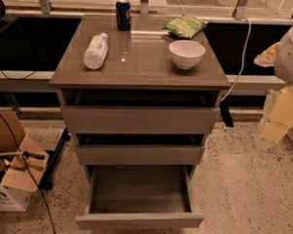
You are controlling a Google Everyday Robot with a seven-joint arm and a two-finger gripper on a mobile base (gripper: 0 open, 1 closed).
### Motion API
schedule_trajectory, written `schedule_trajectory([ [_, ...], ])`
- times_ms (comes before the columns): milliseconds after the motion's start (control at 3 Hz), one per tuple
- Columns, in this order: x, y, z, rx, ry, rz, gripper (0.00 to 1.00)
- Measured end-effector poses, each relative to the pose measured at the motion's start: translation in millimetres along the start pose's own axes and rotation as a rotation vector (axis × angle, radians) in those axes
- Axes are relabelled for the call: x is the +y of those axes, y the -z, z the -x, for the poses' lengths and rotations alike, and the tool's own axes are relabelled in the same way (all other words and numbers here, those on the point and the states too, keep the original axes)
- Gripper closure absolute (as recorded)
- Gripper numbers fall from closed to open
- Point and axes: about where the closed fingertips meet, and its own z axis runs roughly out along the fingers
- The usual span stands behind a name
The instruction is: Close bottom drawer
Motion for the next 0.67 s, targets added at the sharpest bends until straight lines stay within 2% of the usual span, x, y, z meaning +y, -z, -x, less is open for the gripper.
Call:
schedule_trajectory([
  [333, 0.0, 0.0, 0.0, 0.000, 0.000, 0.000, 0.00],
  [667, -0.6, 2.1, 1.1, -0.003, 0.001, -0.009, 0.15],
])
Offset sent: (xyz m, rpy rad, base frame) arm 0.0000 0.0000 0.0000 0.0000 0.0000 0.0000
